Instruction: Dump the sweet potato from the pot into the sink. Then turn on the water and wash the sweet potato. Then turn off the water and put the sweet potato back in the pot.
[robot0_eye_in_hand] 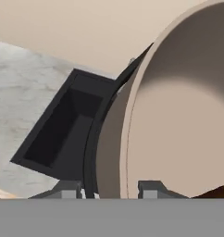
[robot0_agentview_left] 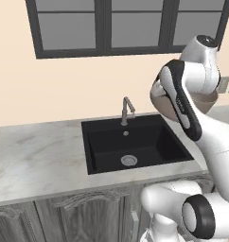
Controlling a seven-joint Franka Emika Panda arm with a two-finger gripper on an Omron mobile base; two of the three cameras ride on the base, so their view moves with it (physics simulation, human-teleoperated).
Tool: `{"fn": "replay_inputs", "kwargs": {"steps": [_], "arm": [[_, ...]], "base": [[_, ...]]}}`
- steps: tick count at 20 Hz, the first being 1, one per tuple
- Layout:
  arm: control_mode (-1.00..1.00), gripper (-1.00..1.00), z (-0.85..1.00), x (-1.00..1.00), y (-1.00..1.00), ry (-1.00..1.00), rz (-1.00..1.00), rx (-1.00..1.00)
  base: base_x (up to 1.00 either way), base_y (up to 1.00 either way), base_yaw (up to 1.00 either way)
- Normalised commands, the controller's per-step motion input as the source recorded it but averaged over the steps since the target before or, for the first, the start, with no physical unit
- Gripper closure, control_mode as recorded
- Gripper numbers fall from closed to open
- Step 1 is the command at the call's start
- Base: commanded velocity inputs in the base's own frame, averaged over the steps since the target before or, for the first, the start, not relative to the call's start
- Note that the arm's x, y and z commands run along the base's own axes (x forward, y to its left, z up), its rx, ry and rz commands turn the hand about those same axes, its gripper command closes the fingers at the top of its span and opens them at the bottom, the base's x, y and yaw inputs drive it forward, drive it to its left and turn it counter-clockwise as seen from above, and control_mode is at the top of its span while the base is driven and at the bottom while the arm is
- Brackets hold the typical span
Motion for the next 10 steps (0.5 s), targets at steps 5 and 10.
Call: {"fn": "replay_inputs", "kwargs": {"steps": [5,10], "arm": [[-1.0,1.0,0.3,-0.35,0.99,-0.03,0.17,0.06],[-1.0,1.0,0.17,-0.1,0.99,-0.05,0.17,0.03]], "base": [[0.0,0.0,0.0],[0.0,0.0,0.0]]}}
